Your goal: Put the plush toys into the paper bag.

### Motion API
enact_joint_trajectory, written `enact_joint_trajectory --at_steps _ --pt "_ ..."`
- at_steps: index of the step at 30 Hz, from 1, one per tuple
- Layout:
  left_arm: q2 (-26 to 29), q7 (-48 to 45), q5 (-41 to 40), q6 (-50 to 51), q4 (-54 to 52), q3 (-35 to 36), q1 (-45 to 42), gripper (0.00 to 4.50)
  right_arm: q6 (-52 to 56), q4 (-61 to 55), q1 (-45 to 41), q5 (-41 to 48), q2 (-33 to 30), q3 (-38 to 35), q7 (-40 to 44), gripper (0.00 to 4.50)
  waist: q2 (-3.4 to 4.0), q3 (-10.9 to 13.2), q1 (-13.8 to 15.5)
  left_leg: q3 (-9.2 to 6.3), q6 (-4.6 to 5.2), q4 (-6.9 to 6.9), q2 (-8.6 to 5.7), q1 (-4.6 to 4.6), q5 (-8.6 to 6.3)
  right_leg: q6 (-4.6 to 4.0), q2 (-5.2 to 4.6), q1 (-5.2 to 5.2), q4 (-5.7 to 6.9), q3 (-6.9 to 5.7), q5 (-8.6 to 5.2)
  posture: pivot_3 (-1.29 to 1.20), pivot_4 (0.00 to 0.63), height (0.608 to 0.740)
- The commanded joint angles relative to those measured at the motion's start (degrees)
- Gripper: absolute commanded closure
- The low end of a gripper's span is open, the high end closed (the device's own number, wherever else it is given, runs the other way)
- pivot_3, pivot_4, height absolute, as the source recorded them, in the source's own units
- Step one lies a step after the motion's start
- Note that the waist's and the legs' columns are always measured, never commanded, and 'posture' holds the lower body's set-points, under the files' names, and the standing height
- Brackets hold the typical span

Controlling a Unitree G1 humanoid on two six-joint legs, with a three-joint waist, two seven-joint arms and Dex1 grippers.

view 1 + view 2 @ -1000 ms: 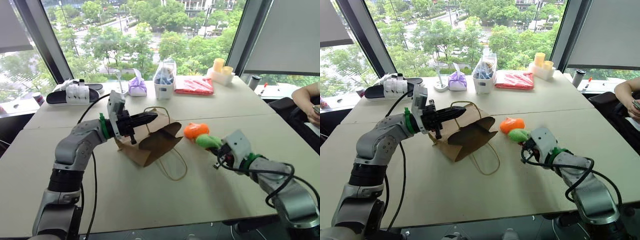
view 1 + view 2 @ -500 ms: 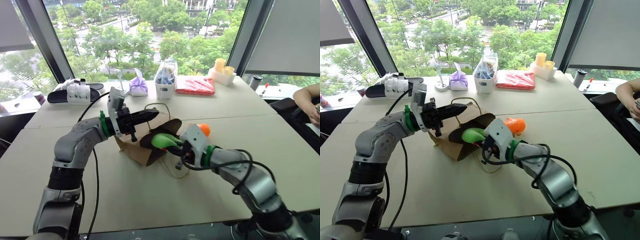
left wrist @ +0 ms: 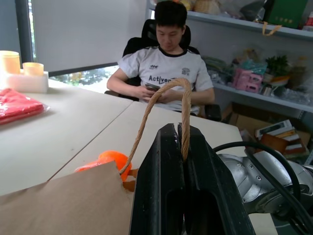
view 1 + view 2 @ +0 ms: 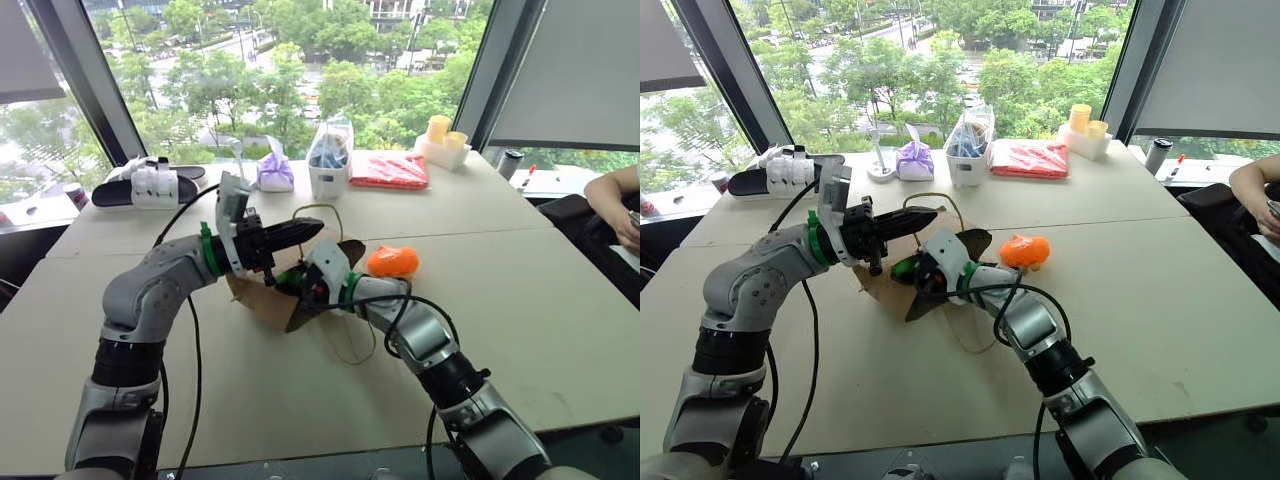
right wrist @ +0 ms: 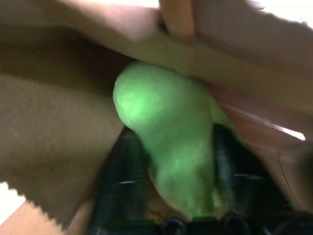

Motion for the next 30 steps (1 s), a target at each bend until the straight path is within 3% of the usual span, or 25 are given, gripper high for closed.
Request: enact_joint_trajectory --at_steps 1,8,12,16,30 --pt "0.09 0.12 0.94 -2.31 -0.40 0.76 0.53 4.50 3.31 -8.09 2.52 1.56 -3.34 -2.60 2.50 0.94 0.00 0.00 0.22 -0.01 0.00 0.00 -0.01 -0.01 0.00 0.00 0.00 0.00 -0.01 0.00 0.00 0.00 0.150 0.740" --pt "0.05 -0.04 1.99 -3.65 0.70 0.90 1.62 4.50 17.49 -30.56 10.34 8.66 -13.75 -15.97 2.02 0.94 0.00 0.00 0.16 -0.03 0.12 0.00 -0.02 -0.05 -0.07 0.00 -0.01 -0.01 -0.05 0.00 0.00 0.00 0.150 0.740" --pt "0.19 -0.15 2.02 -3.78 1.17 1.16 1.68 4.50 20.69 -31.91 12.69 10.34 -17.90 -25.81 -0.25 0.94 0.01 0.00 0.24 -0.01 0.28 0.00 0.00 -0.01 -0.16 0.00 0.01 0.01 0.00 -0.01 0.00 0.00 0.150 0.740" --pt "0.39 -0.52 2.20 -4.06 1.58 1.08 1.67 4.50 13.69 -20.91 13.14 5.56 -20.49 -24.48 -1.47 0.94 0.01 -0.01 0.22 0.07 0.30 0.04 0.00 0.01 -0.17 0.00 0.00 0.07 -0.03 0.00 0.00 0.00 0.150 0.740" --pt "0.11 1.08 2.40 -4.15 -0.66 1.42 2.16 4.50 -18.38 26.59 -1.08 -8.87 -13.36 -13.93 -4.75 0.94 0.02 0.00 -0.10 0.14 0.01 0.01 0.00 0.02 0.00 -0.01 0.00 0.05 -0.05 0.05 0.00 0.00 0.150 0.740"
